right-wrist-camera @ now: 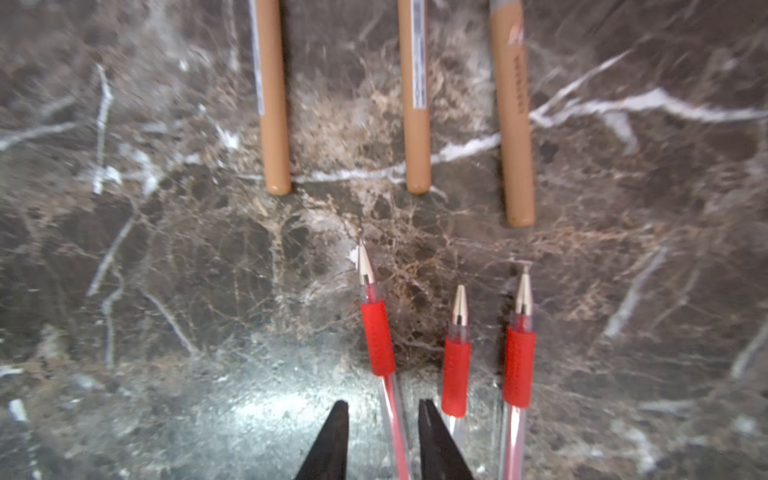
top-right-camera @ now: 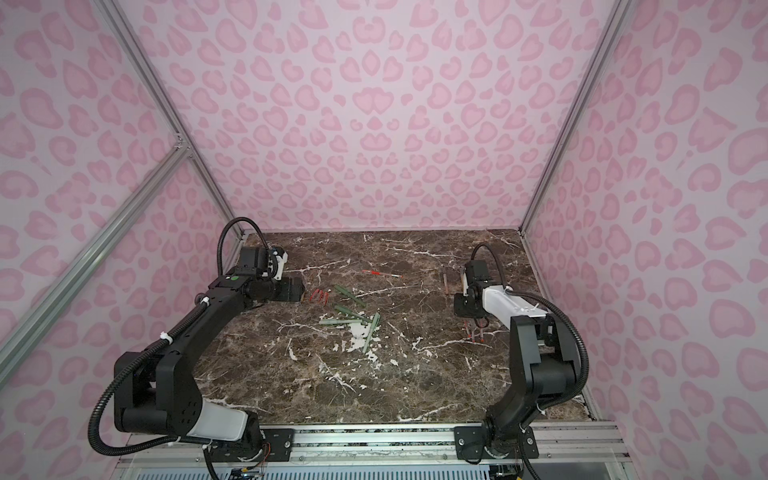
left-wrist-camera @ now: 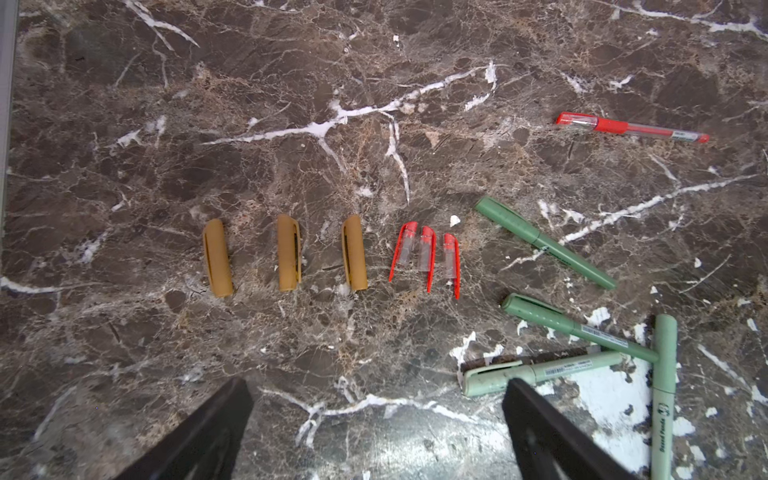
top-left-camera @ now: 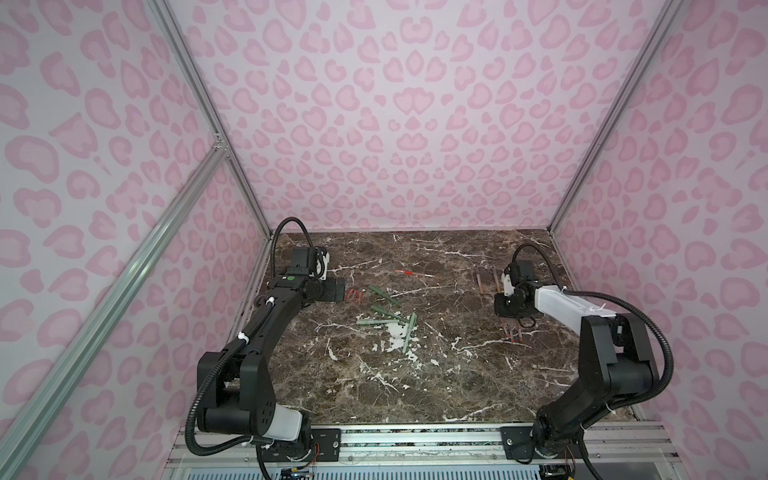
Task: Open the pen caps
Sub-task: 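Lower the uncapped red pen beside the other red pens and open the right gripper, then move the right gripper to the last capped red gel pen and grasp it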
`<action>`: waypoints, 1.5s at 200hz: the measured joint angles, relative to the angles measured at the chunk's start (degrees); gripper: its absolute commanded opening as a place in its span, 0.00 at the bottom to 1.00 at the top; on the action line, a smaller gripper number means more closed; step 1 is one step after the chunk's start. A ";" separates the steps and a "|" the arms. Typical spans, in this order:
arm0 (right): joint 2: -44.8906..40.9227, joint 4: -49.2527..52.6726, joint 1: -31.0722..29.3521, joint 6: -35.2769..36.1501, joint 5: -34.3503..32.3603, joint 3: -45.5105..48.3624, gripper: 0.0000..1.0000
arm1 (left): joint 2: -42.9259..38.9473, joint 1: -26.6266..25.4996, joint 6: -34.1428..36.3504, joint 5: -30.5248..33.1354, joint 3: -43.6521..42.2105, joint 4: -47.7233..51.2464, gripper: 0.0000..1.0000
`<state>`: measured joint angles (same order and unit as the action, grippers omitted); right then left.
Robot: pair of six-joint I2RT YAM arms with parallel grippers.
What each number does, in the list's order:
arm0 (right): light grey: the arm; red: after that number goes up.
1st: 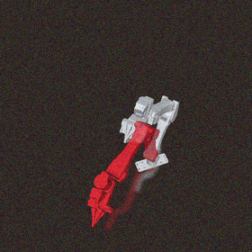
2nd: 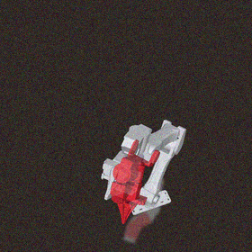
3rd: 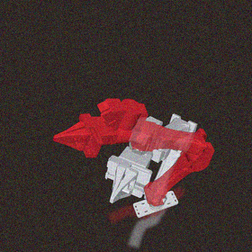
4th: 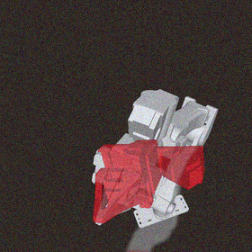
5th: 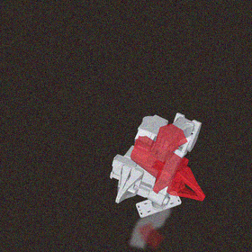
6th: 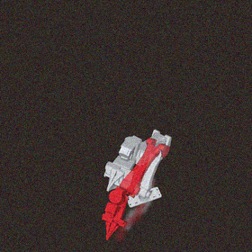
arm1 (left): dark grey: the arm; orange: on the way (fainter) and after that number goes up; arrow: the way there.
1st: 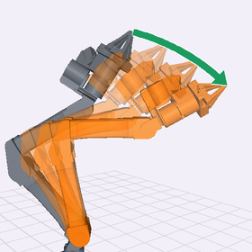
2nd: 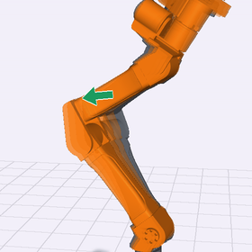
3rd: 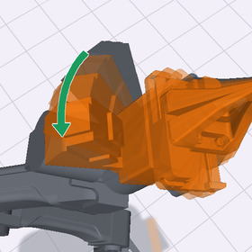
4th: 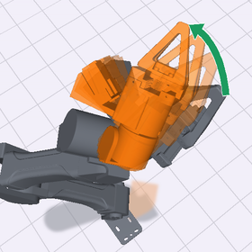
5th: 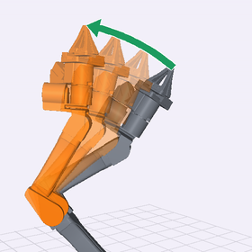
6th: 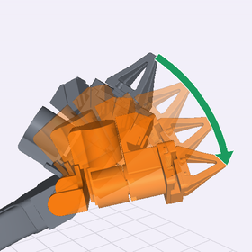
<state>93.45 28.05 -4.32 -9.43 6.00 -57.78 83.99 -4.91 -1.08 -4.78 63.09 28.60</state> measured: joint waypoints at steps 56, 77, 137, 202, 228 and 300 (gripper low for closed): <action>-0.09 1.70 -3.61 1.25 0.46 -7.34 0.54 | -1.14 0.68 0.00 -0.48 -0.46 -0.15 1.00; 3.23 1.64 -6.19 2.19 0.92 -11.45 0.59 | -1.95 0.85 0.00 -0.85 -1.09 -0.24 0.99; 18.75 0.76 -13.66 3.61 3.08 -27.23 0.65 | -4.72 1.86 0.68 -2.40 -3.61 -0.48 0.98; 36.63 4.83 -18.86 7.56 5.99 -49.37 0.65 | -5.70 2.56 1.25 -3.80 -4.37 -1.11 0.98; 42.18 7.58 -19.87 8.90 5.97 -55.89 0.65 | -5.70 2.60 1.25 -3.98 -4.37 -1.25 0.98; 54.60 16.39 -22.29 11.74 6.95 -74.97 0.54 | -5.60 2.69 1.25 -4.48 -4.15 -1.22 0.97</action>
<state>148.05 44.45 -26.61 2.31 12.95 -132.75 78.39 -2.22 0.16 -9.26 58.94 27.38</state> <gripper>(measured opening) 0.577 0.976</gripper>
